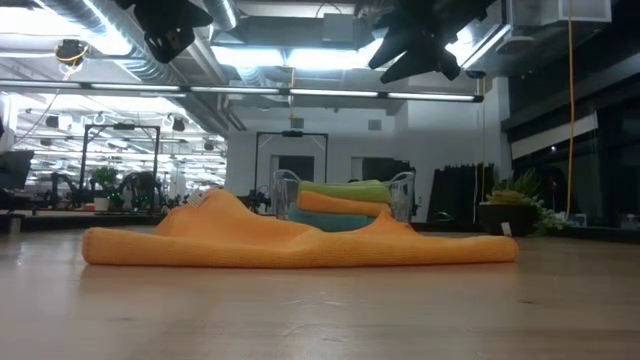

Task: Fold microfiber towels
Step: Fold the orange microfiber cloth

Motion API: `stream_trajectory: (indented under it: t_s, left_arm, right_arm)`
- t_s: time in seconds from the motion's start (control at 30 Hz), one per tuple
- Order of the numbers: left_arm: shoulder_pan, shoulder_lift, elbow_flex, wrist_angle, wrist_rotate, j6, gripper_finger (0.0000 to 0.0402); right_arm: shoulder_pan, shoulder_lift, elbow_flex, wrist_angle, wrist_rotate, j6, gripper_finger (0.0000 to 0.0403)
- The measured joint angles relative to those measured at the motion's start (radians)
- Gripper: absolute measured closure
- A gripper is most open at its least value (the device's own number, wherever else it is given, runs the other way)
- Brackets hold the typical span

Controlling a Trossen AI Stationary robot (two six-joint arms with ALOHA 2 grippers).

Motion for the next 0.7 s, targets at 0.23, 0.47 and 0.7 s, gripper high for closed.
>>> stream_trajectory:
  t_s: [0.23, 0.47, 0.7]
  left_arm:
    - [-0.034, 0.084, 0.027, -0.003, -0.025, -0.071, 0.0282]
    - [-0.064, 0.219, 0.135, -0.177, -0.044, -0.073, 0.0279]
    - [-0.060, 0.267, 0.163, -0.201, -0.047, -0.101, 0.0232]
  right_arm:
    - [0.001, 0.000, 0.000, 0.002, -0.003, -0.024, 0.0161]
    - [0.000, 0.000, 0.000, -0.006, -0.003, -0.026, 0.0138]
    - [0.000, 0.000, 0.000, -0.008, -0.003, -0.048, 0.0137]
